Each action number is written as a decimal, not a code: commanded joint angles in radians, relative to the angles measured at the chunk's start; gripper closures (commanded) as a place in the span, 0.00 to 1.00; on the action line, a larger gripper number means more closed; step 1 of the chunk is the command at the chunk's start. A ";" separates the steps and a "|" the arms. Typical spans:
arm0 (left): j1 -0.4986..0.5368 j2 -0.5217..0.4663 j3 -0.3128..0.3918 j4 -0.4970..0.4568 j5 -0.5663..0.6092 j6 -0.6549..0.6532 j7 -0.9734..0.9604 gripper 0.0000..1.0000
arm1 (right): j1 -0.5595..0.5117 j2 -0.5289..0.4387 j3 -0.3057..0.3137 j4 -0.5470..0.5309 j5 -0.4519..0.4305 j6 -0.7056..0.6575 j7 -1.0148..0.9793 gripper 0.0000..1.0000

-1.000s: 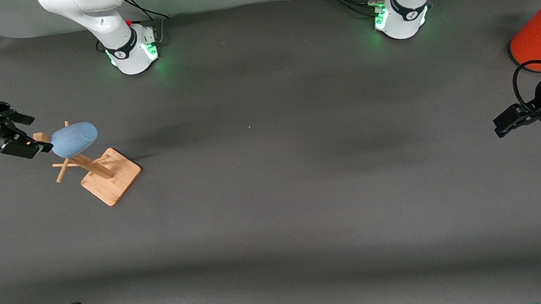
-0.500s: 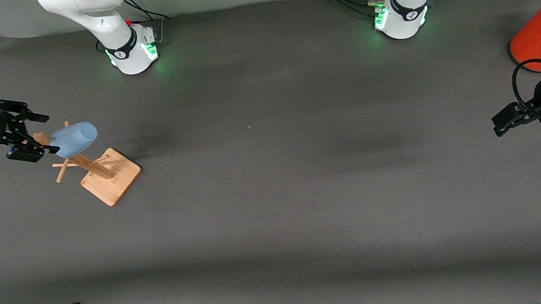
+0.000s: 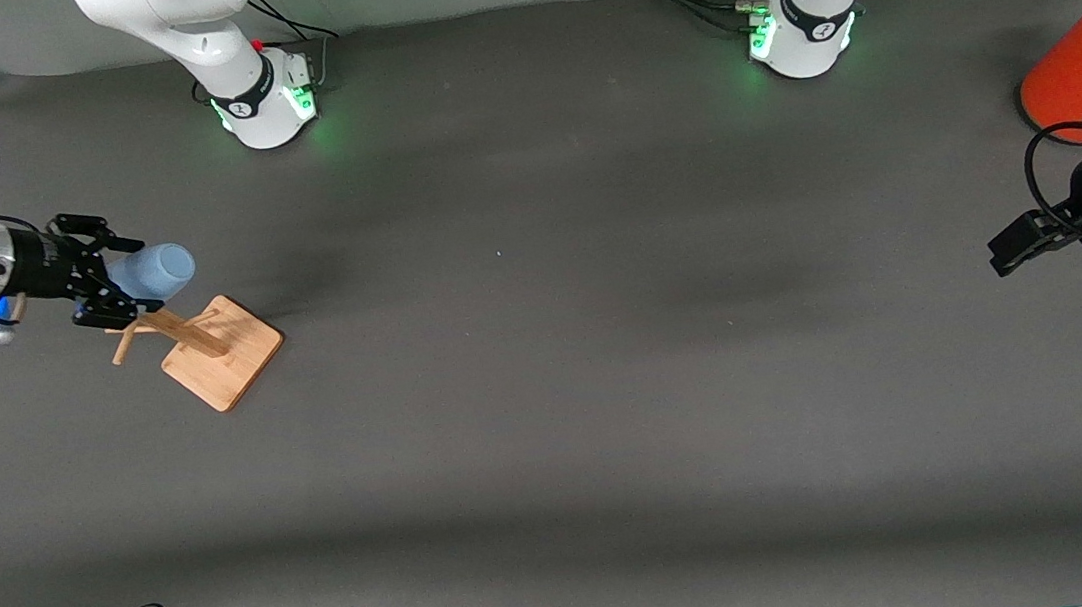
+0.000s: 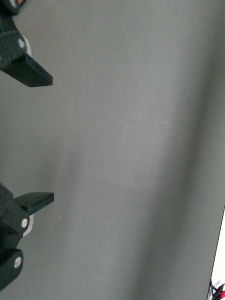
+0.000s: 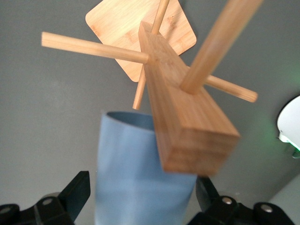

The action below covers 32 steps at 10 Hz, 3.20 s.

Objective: Rotate and upright cup with both arms
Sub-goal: 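Pull the blue cup off the peg with the right gripper, then carry the blue cup with the right gripper to the table middle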

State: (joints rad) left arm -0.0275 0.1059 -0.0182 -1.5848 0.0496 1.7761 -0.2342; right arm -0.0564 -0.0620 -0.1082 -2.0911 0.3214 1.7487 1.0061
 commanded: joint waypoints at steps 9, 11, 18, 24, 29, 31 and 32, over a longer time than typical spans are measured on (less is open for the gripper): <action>0.004 0.006 0.014 0.023 -0.020 -0.027 0.134 0.00 | 0.036 -0.030 0.016 0.048 0.080 -0.037 0.054 0.78; 0.004 0.006 0.014 0.023 -0.020 -0.029 0.127 0.00 | 0.059 -0.029 0.073 0.089 0.088 -0.037 0.136 0.75; 0.004 0.006 0.014 0.022 -0.024 -0.029 0.125 0.00 | 0.156 0.175 0.503 0.227 0.034 0.286 0.703 0.74; 0.006 0.006 0.014 0.020 -0.027 -0.029 0.122 0.00 | 0.502 0.606 0.547 0.454 -0.444 0.400 1.365 0.74; 0.011 0.009 0.015 0.019 -0.028 -0.027 0.124 0.00 | 0.560 0.800 0.545 0.448 -0.587 0.529 1.499 0.74; 0.012 0.009 0.015 0.022 -0.028 -0.027 0.122 0.00 | 0.578 0.824 0.544 0.445 -0.626 0.565 1.519 0.60; 0.012 0.009 0.015 0.022 -0.030 -0.024 0.122 0.00 | 0.589 0.826 0.544 0.436 -0.672 0.565 1.563 0.05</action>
State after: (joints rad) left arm -0.0189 0.1085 -0.0039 -1.5856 0.0330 1.7717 -0.1193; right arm 0.5024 0.7575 0.4406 -1.6732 -0.2907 2.3156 2.4960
